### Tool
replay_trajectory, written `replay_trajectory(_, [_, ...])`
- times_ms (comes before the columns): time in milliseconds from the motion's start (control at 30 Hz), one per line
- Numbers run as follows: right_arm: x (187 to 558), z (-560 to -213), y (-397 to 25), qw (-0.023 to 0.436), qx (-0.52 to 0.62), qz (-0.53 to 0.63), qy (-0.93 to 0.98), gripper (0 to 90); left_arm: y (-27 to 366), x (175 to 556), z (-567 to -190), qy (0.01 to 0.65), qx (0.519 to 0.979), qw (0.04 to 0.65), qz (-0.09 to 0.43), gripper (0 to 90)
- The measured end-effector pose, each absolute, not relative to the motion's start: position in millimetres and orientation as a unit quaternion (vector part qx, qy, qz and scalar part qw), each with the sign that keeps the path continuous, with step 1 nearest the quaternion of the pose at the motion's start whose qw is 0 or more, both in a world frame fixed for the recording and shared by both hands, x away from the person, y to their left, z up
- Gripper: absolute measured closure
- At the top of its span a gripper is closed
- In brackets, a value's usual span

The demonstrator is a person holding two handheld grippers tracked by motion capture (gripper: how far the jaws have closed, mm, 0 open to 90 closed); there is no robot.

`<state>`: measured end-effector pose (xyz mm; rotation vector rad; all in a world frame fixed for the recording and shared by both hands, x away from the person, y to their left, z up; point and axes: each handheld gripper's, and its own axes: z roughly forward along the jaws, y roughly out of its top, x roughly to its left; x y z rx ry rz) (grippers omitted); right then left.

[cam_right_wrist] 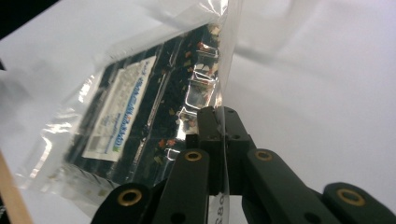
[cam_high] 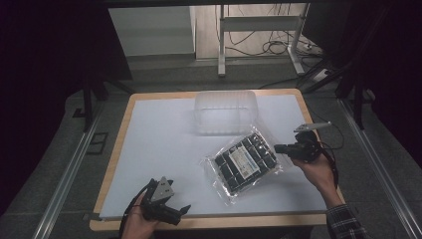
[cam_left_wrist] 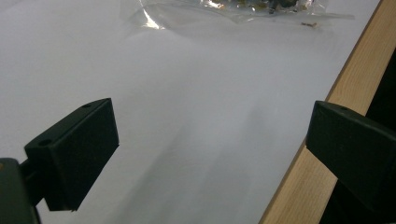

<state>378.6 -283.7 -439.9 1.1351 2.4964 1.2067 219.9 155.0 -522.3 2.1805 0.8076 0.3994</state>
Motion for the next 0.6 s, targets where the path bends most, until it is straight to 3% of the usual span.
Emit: replay_trajectory(600, [372,-368,-242,0.076,0.32,0.43,0.841,88.9,156,219,-521,0.316,0.851,0.387,0.161,1.9])
